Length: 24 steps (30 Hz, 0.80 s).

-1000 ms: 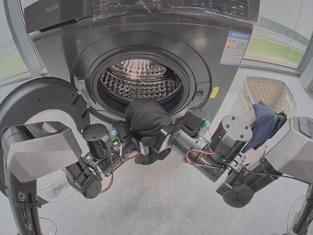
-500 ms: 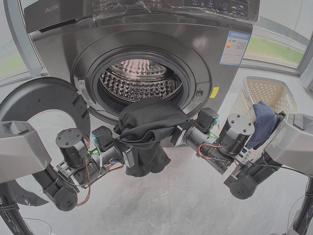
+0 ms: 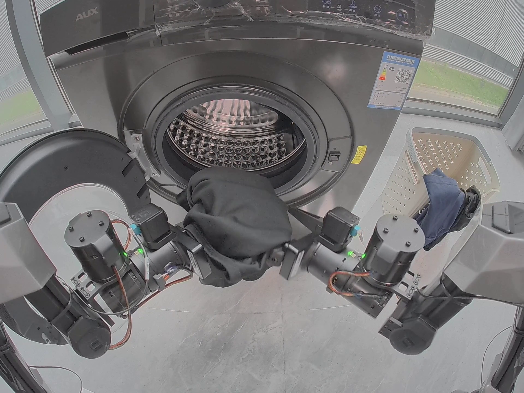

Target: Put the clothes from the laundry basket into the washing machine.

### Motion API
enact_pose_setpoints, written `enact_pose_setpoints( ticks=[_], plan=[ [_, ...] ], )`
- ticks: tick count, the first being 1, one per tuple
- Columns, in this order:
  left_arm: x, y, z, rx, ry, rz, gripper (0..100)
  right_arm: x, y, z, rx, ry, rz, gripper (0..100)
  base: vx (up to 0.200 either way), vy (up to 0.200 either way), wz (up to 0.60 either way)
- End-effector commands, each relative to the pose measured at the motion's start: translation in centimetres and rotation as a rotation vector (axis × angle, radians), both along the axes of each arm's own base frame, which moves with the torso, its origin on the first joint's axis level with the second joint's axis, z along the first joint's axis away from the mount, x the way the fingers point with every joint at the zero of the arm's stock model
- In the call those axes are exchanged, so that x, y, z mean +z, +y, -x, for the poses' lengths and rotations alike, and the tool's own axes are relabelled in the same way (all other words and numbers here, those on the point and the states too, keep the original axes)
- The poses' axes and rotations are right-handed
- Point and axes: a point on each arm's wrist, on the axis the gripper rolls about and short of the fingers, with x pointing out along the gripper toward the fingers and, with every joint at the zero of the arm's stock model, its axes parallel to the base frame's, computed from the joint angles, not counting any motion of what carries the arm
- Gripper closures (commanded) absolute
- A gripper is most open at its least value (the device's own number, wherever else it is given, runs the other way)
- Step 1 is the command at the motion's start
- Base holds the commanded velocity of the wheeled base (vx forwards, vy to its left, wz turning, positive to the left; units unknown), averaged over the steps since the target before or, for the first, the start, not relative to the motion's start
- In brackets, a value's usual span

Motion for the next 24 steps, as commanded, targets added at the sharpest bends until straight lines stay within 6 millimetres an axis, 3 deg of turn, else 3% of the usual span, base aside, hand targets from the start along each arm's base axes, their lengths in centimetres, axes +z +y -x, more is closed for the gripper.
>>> enact_pose_setpoints(
  ticks=[1,6,12,22,24],
  plan=[
    [0.8,1.0,1.7,0.021,-0.007,0.005,100,0.3,-2.5,4.0,0.07,0.014,0.09,0,0.0,0.0,0.0],
    [0.5,1.7,2.6,0.088,0.028,0.015,100,0.5,-5.1,5.6,0.076,0.023,0.115,0,0.0,0.0,0.0],
    [0.3,1.8,2.8,0.09,0.03,0.005,100,-0.2,-8.3,5.0,-0.023,0.053,0.156,0,0.0,0.0,0.0],
    [-0.2,2.2,3.3,0.094,0.062,-0.003,100,-0.2,-9.6,5.1,-0.061,0.067,0.159,0,0.0,0.0,0.0],
    [-0.3,2.2,3.2,0.094,0.064,-0.004,100,-0.2,-9.7,5.0,-0.064,0.067,0.159,0,0.0,0.2,0.0]
  ],
)
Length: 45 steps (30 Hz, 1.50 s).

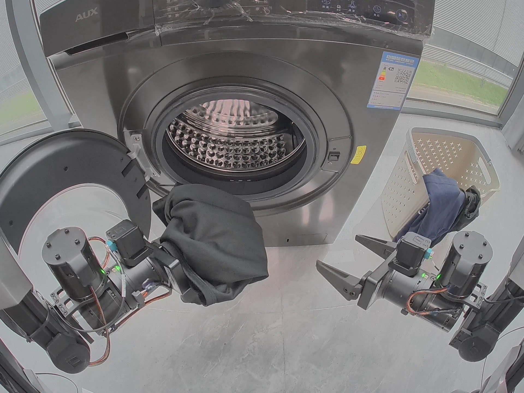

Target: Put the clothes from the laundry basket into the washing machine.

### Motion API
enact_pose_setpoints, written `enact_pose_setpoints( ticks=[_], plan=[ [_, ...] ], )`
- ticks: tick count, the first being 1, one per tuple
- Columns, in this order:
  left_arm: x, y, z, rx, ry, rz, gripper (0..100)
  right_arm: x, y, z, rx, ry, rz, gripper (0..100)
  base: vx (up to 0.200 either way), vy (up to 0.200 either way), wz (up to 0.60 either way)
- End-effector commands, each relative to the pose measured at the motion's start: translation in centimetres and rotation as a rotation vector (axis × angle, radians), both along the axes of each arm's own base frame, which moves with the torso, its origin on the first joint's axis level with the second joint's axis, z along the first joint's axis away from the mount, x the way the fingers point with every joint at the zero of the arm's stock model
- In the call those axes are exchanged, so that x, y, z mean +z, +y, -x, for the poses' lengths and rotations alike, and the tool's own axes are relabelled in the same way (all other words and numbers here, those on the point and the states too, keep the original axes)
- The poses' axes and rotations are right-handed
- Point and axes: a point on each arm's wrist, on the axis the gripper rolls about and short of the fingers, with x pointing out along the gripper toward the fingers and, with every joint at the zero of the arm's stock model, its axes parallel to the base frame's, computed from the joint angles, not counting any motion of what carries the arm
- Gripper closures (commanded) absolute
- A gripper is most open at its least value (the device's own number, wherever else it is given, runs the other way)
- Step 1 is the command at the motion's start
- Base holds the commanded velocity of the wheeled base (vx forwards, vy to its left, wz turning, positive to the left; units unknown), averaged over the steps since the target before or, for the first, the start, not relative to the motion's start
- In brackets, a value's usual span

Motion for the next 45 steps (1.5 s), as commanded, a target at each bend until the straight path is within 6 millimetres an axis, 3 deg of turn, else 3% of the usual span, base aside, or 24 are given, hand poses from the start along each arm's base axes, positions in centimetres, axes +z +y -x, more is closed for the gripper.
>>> enact_pose_setpoints(
  ticks=[1,19,28,36,45],
  plan=[
    [0.0,0.0,0.0,0.001,0.002,0.0,100,0.3,-0.3,0.0,-0.011,-0.008,-0.008,0,0.0,0.0,0.0],
    [-0.6,0.0,0.3,-0.012,0.023,-0.019,100,0.0,-0.8,-0.5,-0.032,0.003,-0.002,0,0.0,0.0,0.0],
    [-1.2,-0.2,0.2,-0.015,0.043,-0.036,100,-0.1,-0.4,-0.3,-0.017,0.007,-0.001,0,0.2,0.0,0.0],
    [-1.7,-0.5,0.2,-0.024,0.058,-0.048,100,-0.1,-0.3,-0.2,-0.013,0.007,-0.001,0,0.0,0.0,0.0],
    [-2.3,-0.7,0.0,-0.026,0.079,-0.061,100,-0.3,-0.1,-0.1,-0.005,0.014,0.003,0,0.133,0.0,0.0]
  ],
)
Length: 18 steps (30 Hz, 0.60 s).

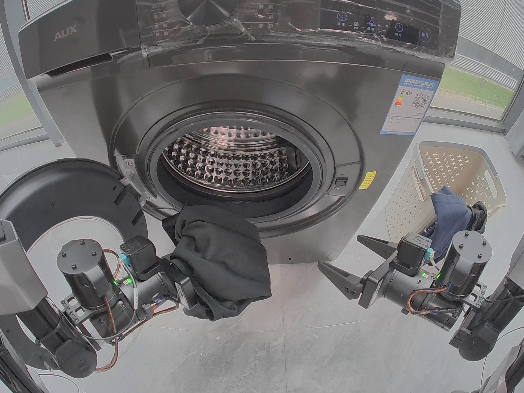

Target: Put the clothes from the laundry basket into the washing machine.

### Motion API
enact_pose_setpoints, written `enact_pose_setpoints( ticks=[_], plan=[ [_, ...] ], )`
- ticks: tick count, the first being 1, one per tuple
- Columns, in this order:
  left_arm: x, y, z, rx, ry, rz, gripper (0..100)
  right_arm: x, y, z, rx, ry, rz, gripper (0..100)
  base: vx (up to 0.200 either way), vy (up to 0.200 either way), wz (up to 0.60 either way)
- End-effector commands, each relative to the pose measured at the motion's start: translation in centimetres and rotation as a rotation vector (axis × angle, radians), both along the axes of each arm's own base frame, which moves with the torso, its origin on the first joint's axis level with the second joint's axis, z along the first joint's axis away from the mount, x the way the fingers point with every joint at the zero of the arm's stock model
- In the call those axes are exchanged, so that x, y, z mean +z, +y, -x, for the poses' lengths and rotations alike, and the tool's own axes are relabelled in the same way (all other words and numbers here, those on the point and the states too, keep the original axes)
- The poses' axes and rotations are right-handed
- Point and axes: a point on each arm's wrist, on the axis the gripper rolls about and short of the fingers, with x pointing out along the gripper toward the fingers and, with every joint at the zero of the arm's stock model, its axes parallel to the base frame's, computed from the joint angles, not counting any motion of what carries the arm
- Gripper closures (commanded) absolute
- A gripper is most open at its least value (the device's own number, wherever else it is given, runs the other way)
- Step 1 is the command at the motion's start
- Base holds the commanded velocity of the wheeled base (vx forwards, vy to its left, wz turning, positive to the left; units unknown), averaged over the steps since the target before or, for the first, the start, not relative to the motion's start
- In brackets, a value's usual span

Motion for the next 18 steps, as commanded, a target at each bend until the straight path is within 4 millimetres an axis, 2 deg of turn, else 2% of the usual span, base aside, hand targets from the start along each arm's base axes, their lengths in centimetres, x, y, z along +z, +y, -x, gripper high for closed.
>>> enact_pose_setpoints(
  ticks=[1,18],
  plan=[
    [-0.35,-0.23,-0.04,-0.007,0.012,-0.007,100,-0.1,0.22,0.11,0.008,0.003,0.002,0,0.0,0.0,0.0],
    [-0.4,-0.78,0.38,-0.032,0.015,-0.007,100,-0.01,0.56,0.62,0.027,0.003,0.0,0,0.0,0.0,0.0]
  ],
)
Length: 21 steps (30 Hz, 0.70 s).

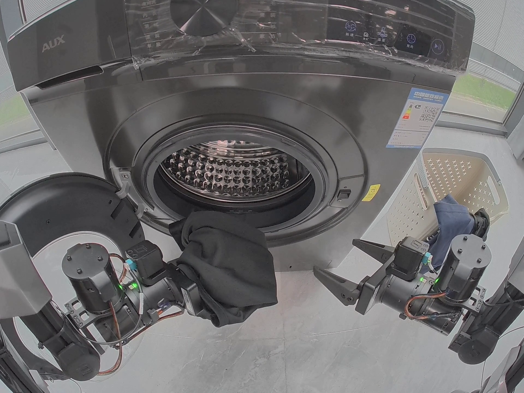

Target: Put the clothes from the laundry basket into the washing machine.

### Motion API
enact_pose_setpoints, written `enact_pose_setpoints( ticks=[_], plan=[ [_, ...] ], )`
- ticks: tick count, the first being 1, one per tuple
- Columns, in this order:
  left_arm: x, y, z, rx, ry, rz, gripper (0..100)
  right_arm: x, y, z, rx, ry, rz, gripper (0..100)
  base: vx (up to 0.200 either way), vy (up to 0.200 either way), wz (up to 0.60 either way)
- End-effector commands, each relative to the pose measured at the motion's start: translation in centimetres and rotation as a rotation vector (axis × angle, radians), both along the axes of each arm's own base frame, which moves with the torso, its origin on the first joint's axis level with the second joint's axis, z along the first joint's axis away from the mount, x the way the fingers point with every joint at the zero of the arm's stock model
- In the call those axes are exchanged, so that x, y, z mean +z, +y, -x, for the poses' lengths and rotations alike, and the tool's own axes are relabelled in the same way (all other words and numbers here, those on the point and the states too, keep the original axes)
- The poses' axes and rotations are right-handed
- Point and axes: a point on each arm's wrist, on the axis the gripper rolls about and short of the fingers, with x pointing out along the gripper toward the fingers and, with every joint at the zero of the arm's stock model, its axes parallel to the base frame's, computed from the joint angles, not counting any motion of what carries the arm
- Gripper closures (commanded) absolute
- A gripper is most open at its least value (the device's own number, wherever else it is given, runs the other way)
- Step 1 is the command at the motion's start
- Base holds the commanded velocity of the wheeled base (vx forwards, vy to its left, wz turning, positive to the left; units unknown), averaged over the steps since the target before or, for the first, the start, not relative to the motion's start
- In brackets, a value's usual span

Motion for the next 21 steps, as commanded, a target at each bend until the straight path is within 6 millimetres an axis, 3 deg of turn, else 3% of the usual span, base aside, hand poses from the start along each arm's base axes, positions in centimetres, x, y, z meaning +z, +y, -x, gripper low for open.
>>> enact_pose_setpoints(
  ticks=[1,4,17,21],
  plan=[
    [-0.1,-0.1,0.1,-0.007,0.002,0.0,100,0.0,0.1,0.1,0.005,-0.001,-0.001,0,0.0,0.0,0.0],
    [-0.1,-0.2,0.2,-0.012,0.003,-0.001,100,0.0,0.1,0.1,0.007,0.001,0.0,0,0.2,0.0,0.0],
    [0.2,-0.3,0.0,-0.01,-0.009,0.005,100,-0.1,0.4,0.3,0.019,0.003,0.0,0,0.0,0.0,0.0],
    [1.2,-0.4,0.3,0.003,-0.063,0.002,100,0.1,0.6,0.5,0.028,-0.001,-0.003,0,0.0,0.0,0.0]
  ],
)
